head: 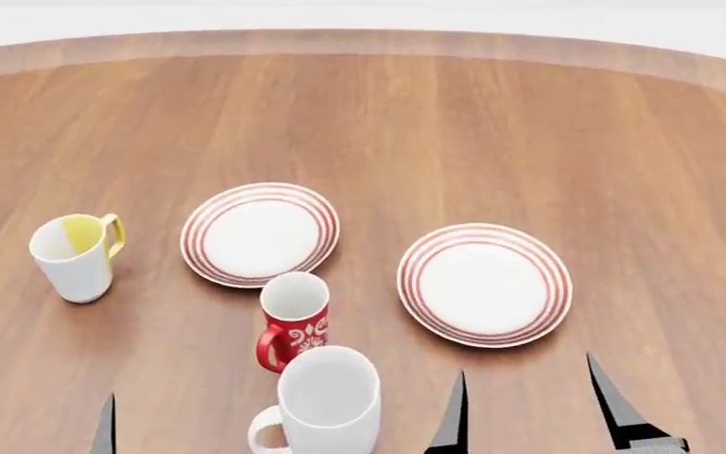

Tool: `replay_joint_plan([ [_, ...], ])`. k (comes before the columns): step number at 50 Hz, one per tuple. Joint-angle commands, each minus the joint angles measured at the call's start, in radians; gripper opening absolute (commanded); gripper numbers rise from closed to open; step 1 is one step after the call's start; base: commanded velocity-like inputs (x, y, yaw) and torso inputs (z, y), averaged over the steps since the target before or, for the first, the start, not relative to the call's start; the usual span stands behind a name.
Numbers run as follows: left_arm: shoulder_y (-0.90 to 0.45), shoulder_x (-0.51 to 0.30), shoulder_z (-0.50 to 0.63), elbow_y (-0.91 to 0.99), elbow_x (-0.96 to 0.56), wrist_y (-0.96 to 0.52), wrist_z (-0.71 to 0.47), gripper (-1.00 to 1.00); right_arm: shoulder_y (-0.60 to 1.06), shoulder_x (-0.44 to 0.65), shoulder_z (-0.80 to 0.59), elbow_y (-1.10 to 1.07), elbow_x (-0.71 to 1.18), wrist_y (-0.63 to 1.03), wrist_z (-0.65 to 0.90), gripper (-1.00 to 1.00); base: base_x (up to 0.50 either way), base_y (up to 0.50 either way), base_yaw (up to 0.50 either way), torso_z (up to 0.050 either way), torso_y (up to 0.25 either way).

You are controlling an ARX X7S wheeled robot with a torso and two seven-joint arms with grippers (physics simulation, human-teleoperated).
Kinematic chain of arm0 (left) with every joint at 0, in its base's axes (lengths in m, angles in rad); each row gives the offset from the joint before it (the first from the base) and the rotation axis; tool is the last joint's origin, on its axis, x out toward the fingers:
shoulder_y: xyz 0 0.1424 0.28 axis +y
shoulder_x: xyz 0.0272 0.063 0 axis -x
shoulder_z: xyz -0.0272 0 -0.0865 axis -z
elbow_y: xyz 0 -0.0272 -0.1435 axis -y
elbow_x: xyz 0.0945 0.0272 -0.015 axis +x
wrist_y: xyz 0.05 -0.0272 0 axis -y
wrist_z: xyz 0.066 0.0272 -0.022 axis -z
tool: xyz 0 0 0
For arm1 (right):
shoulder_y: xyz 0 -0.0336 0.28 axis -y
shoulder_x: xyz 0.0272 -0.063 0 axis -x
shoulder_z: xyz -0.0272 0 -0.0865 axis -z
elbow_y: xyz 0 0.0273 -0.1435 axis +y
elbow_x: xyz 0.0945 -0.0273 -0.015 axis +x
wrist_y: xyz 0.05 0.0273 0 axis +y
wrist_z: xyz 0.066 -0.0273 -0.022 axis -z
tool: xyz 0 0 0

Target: Put the white mug on the left plate.

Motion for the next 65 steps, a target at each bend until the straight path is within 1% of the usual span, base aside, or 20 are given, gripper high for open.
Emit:
replay_joint_plan([
  [1,-0.002,-0.012,0.011,-0.005,-0.015,0.001,-0.013,1.0,0.007,0.006,-0.009,0.006,0.009,0.003,0.008,1.0,0.27,0.0,0.0,0.0,0.0],
  [14,0.008,-0.025,0.019,-0.004,-0.029,0.009,-0.03,1.0,-0.005,0.021,-0.009,0.015,0.02,-0.019,0.029,1.0,0.28,0.0,0.0,0.0,0.0],
  [31,0.002,-0.037,0.036,-0.02,-0.037,0.023,-0.045,1.0,-0.008,0.027,-0.004,0.024,0.046,-0.031,0.047,1.0,0.34,0.2,0.0,0.0,0.001],
  [53,0.003,-0.05,0.05,0.007,-0.044,0.004,-0.062,1.0,-0.011,0.04,-0.008,0.014,0.068,-0.029,0.068,1.0,0.36,0.02,0.0,0.0,0.0],
  [65,0.004,-0.054,0.055,-0.013,-0.047,0.027,-0.07,1.0,-0.008,0.043,-0.014,0.035,0.062,-0.056,0.091,1.0,0.31,0.0,0.0,0.0,0.001],
])
